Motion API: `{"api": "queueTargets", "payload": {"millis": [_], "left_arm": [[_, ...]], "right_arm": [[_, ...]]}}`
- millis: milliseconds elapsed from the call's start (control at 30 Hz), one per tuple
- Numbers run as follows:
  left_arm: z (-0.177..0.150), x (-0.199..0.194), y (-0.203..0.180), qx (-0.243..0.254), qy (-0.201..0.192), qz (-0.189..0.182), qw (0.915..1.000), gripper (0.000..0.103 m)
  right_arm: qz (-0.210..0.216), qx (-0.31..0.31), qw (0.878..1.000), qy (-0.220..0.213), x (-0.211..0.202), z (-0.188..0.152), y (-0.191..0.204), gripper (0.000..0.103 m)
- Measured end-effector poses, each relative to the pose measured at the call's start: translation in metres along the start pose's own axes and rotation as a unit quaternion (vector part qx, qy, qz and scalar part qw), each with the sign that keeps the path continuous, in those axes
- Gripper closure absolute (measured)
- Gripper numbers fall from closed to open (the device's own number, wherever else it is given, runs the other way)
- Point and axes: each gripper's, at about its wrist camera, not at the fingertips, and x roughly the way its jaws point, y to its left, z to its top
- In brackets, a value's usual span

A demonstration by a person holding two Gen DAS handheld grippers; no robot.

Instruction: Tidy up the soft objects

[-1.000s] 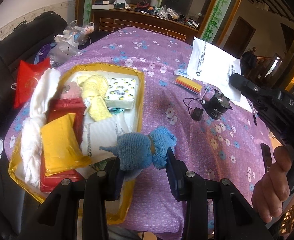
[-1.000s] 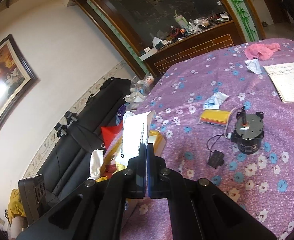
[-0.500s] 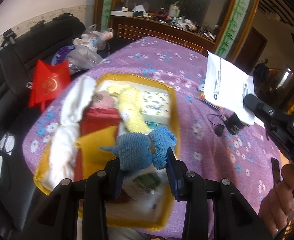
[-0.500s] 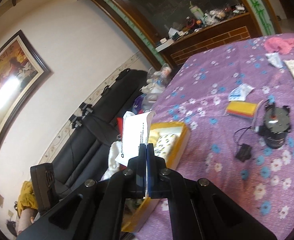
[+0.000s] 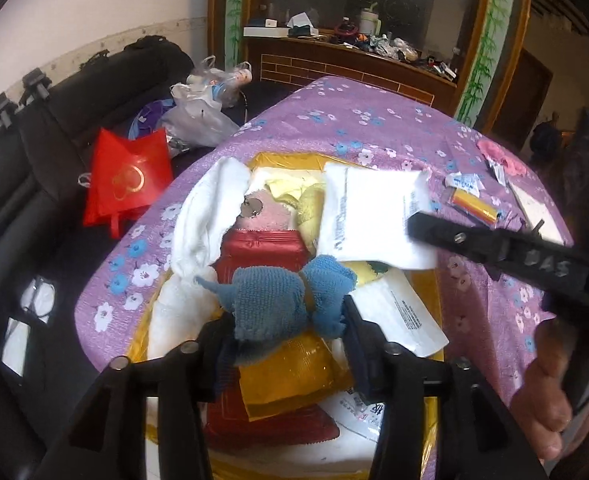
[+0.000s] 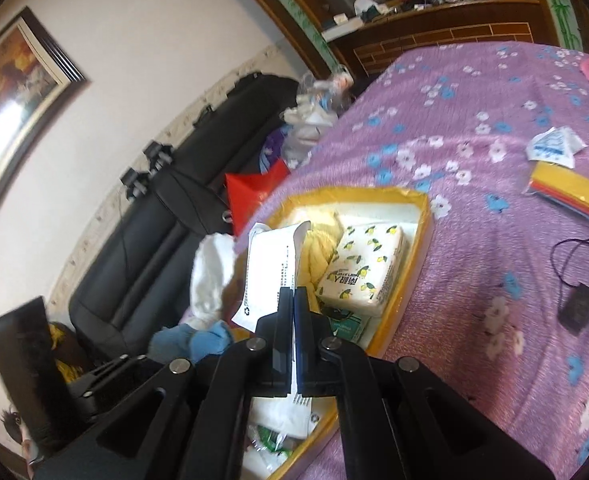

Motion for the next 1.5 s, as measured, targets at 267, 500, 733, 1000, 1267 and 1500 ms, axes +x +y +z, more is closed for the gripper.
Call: {"api": "queueTargets", "payload": {"millis": [267, 500, 733, 1000, 1267, 1500], "left_arm": [[-0.006, 0.000, 0.001, -0.016, 0.005, -0.039, 0.9991, 0.023], [-0.016, -0.013, -0.017, -0.001, -0.011, -0.033, 0.9994, 0.013], [-0.030, -0.015, -0.027, -0.011, 0.005, -0.021, 0.9997, 0.013], [-0.041, -0.024, -0.042, -0.003, 0.006, -0.008, 1.0000, 0.013], [-0.045, -0.031, -0.041, 0.003, 0.004, 0.000, 1.0000, 0.013], [-0.047, -0.032, -0.040, 0.004, 0.003, 0.000, 1.0000, 0.013]], "right_arm": [[0.024, 0.008, 1.000, -0.004, -0.012, -0.012, -0.005, 0.041], [0.031, 0.022, 0.999, -0.033, -0.047, -0.022, -0.008, 0.034], [0.022, 0.046, 0.998, -0.032, -0.062, -0.037, -0.021, 0.033], [0.017, 0.054, 0.998, -0.029, -0.072, -0.049, -0.027, 0.026], [0.012, 0.049, 0.998, -0.028, -0.074, -0.054, -0.019, 0.024], [0.012, 0.044, 0.999, -0.026, -0.072, -0.055, -0.015, 0.023]]}}
